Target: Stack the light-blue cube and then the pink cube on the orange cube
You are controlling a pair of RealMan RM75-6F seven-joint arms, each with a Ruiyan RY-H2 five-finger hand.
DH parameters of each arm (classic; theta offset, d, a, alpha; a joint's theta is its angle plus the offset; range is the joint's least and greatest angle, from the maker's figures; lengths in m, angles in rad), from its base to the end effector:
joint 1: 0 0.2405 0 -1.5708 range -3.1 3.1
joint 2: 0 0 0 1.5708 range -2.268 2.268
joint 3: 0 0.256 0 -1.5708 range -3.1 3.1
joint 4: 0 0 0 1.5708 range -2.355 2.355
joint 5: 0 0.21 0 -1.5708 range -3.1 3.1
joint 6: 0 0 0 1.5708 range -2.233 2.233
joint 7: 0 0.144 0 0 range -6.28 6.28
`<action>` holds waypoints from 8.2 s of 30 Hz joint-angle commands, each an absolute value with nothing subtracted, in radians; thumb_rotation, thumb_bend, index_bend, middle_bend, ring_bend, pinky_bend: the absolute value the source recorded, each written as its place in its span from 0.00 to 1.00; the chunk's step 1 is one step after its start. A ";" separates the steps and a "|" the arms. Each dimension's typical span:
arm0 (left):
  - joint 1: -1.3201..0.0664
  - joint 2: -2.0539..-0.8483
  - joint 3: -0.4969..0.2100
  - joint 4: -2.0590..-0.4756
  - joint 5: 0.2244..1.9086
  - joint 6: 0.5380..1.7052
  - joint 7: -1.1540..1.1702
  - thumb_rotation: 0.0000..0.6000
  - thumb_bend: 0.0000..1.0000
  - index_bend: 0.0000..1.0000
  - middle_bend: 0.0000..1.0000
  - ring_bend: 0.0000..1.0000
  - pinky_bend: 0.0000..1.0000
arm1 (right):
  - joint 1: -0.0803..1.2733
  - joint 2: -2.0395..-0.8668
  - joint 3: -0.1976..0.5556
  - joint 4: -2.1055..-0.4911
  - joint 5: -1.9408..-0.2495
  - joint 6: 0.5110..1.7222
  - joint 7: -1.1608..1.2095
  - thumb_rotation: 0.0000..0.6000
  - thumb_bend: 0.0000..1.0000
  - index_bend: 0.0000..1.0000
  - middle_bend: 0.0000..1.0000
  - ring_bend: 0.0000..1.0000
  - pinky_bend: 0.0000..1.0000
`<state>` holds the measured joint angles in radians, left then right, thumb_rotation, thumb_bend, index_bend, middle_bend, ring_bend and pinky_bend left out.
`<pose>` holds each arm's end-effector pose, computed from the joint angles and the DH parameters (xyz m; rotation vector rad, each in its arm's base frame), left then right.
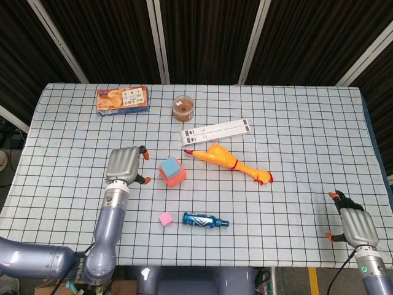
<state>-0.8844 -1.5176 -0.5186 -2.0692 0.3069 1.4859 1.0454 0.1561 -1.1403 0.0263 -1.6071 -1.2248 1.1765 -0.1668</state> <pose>-0.0487 0.3226 0.0503 -1.5253 -1.1444 -0.7349 -0.3497 -0.1887 0.1228 1.4297 -1.1215 0.5274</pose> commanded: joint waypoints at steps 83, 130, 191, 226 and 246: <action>-1.052 -1.467 0.069 -1.828 0.896 0.847 0.830 1.00 0.03 0.39 0.92 0.82 0.99 | 0.144 -1.115 0.030 -1.623 -1.213 1.187 -0.137 1.00 0.10 0.13 0.08 0.16 0.22; -1.124 -1.486 0.095 -1.815 0.841 0.851 0.877 1.00 0.10 0.47 0.93 0.82 0.99 | 0.138 -1.101 0.036 -1.619 -1.213 1.180 -0.092 1.00 0.10 0.13 0.08 0.16 0.22; -1.226 -1.270 -0.021 -1.997 0.701 0.968 0.923 1.00 0.45 0.55 0.95 0.83 0.99 | 0.149 -1.105 0.031 -1.619 -1.206 1.147 -0.092 1.00 0.10 0.14 0.08 0.16 0.22; -1.296 -1.204 -0.069 -1.824 0.704 0.919 0.891 1.00 0.45 0.57 0.95 0.83 0.98 | 0.155 -1.121 0.032 -1.620 -1.158 1.141 -0.153 1.00 0.10 0.14 0.08 0.16 0.22; -1.235 -1.152 -0.028 -1.821 0.979 0.837 0.739 1.00 0.45 0.62 0.97 0.83 0.97 | 0.156 -1.120 0.034 -1.627 -1.141 1.140 -0.166 1.00 0.10 0.15 0.08 0.16 0.22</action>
<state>-1.2464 -1.1578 -0.0218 -1.8241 0.9600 0.8376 0.7636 0.1562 -1.1196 0.0342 -1.6263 -1.1415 1.1401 -0.1655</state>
